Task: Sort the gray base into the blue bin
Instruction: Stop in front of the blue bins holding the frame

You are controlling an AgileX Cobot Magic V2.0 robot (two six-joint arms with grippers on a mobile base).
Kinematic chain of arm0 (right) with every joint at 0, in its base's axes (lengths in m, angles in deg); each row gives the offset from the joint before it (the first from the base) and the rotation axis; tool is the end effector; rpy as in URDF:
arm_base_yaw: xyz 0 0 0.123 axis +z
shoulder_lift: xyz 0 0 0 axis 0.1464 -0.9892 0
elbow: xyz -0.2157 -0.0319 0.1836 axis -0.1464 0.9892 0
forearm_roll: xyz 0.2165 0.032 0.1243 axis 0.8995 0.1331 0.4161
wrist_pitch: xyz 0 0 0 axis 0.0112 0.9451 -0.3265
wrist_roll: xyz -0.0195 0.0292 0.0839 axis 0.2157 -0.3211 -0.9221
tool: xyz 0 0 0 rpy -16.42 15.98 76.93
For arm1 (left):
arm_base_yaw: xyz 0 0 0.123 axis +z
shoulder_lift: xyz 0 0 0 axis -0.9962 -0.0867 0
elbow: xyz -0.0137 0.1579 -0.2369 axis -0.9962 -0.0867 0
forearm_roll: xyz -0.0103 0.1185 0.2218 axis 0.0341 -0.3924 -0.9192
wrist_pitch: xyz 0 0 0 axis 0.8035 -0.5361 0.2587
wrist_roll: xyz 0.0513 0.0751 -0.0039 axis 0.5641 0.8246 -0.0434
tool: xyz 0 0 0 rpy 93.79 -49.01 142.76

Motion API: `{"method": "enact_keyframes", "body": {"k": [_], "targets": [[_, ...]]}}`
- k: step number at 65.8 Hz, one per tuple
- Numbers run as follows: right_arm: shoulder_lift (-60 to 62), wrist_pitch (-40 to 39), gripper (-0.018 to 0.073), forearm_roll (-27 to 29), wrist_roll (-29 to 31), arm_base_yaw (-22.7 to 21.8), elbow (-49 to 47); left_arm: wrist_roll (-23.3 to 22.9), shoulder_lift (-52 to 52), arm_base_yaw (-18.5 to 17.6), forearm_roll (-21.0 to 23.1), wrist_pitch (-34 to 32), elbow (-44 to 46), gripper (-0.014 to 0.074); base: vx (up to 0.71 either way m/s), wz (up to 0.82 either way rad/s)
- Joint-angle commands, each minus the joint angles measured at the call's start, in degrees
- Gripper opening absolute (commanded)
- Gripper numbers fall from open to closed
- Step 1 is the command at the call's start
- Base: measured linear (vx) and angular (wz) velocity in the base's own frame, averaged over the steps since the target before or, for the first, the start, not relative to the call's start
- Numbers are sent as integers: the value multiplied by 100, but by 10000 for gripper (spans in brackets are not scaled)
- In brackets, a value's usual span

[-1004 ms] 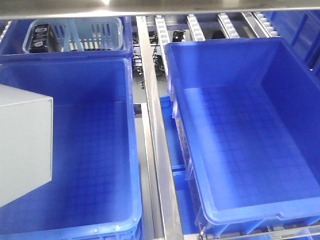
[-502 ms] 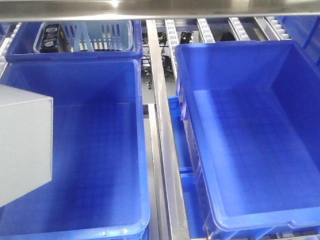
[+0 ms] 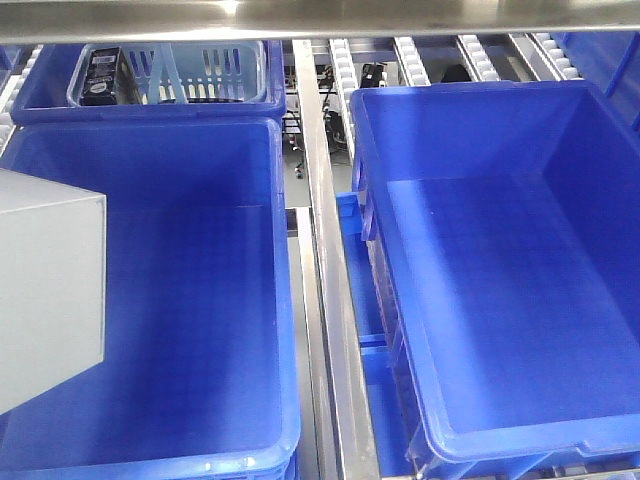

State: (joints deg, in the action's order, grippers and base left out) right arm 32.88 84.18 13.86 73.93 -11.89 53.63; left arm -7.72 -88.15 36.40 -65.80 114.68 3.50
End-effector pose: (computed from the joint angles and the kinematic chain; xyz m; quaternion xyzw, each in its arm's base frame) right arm 0.0564 -0.0050 0.1915 0.0071 0.7297 -0.0462 0.6822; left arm 0.0544 -0.0247 0.3994 0.1381 0.7446 -0.2481 0.6041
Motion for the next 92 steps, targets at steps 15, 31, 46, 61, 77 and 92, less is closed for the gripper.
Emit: {"method": "enact_keyframes", "body": {"k": [15,31,46,61,77,92], "targets": [[85,-434,-9,-52,33,-6,77,-50,-59,-23,-134,-583,160,127,0,0],[85,-434,-9,-52,33,-6,77,-50,-59,-23,-134,-583,160,127,0,0],[85,-434,-9,-52,33,-6,77,-50,-59,-23,-134,-583,160,127,0,0],[85,-434,-9,-52,33,-6,77,-50,-59,-23,-134,-583,160,127,0,0],[85,-434,-9,-52,33,-6,77,-50,-59,-23,-134,-583,160,127,0,0],[85,-434,-9,-52,33,-6,77,-50,-59,-23,-180,-669,160,127,0,0]]}}
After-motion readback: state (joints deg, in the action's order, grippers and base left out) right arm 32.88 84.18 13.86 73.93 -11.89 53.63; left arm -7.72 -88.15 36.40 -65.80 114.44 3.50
